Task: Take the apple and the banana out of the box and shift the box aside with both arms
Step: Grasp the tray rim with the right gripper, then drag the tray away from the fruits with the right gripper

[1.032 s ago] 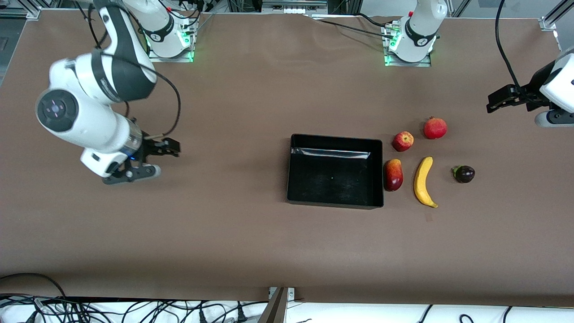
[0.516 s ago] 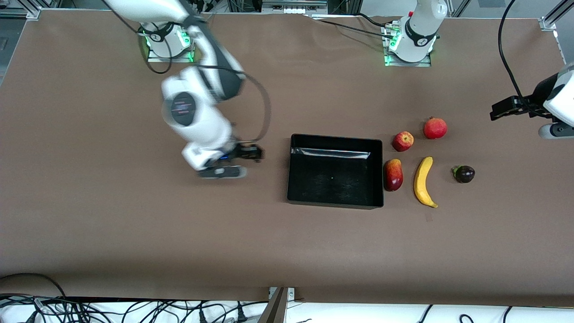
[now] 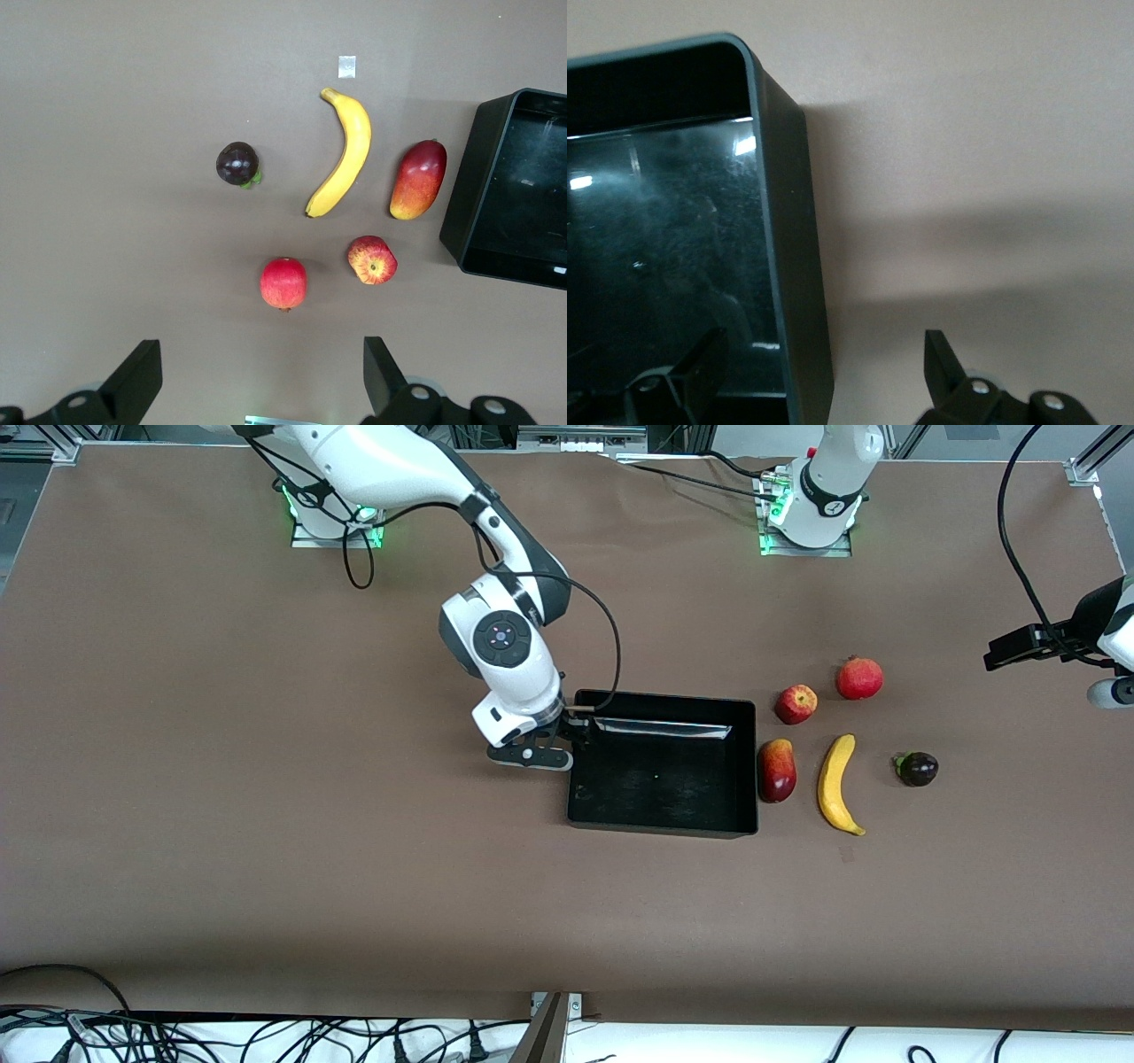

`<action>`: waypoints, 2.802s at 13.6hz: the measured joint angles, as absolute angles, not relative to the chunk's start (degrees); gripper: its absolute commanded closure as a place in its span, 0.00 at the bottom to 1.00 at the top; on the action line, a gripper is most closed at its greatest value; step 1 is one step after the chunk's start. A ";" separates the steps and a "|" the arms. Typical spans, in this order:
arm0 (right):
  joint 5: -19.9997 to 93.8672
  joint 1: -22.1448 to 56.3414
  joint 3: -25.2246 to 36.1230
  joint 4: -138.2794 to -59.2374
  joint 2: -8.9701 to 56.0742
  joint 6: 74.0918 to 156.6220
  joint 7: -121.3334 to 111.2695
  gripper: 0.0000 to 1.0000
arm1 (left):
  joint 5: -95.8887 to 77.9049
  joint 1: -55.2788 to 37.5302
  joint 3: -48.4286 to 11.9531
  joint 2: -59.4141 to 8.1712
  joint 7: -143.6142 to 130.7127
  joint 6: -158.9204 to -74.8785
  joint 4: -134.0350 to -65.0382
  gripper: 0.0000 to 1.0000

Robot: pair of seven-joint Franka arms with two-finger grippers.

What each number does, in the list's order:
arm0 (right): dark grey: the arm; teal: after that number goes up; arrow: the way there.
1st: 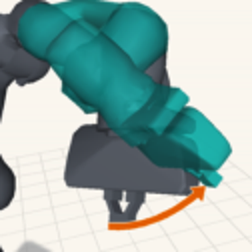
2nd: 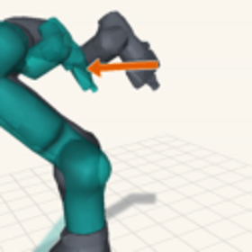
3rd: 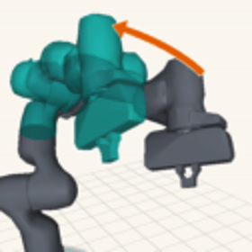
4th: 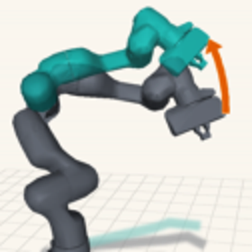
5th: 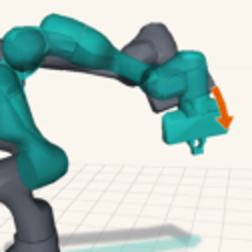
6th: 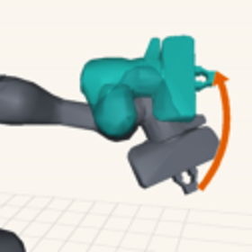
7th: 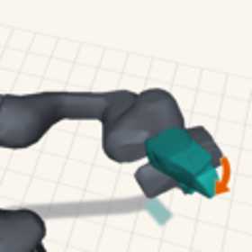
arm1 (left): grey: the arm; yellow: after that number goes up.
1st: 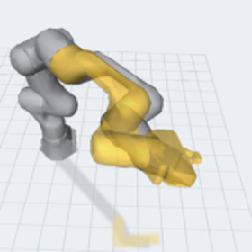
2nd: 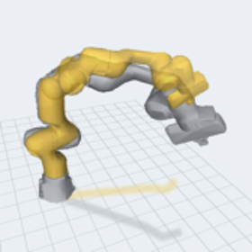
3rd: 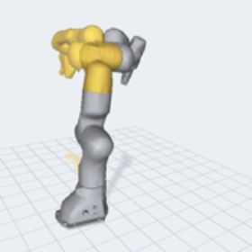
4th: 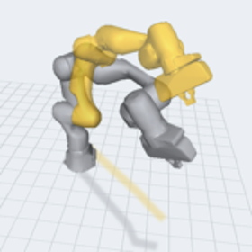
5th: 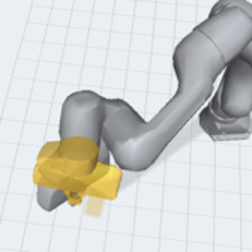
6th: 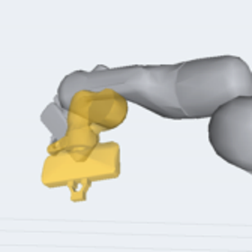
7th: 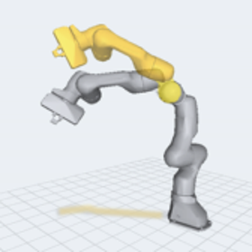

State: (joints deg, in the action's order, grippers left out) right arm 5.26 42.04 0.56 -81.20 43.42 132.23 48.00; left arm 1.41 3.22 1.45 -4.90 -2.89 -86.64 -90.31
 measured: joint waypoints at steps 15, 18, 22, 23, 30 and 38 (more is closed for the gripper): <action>2.43 38.38 6.67 -78.25 41.31 123.70 37.94 1.00 | 0.33 2.34 0.55 -7.51 -2.83 -89.40 -90.33 0.00; 2.46 30.33 6.92 -78.45 36.08 116.10 24.55 1.00 | 0.33 2.32 0.46 -7.57 -2.83 -89.41 -90.33 0.00; 2.66 19.61 7.00 -84.13 31.16 113.53 10.01 1.00 | 0.32 2.18 0.06 -8.01 -2.84 -90.82 -90.34 0.00; 2.68 17.68 7.01 -86.63 30.03 113.56 8.06 1.00 | 0.32 2.12 0.00 -8.40 -2.85 -91.16 -90.34 0.00; 2.72 9.56 8.22 -110.87 21.10 126.39 -0.37 1.00 | 0.30 1.85 -1.40 -8.98 -2.81 -91.47 -90.33 0.00; 3.59 9.48 8.47 -120.70 18.66 136.79 -1.10 0.00 | 0.30 1.19 -1.59 -9.95 -2.81 -93.32 -90.33 0.00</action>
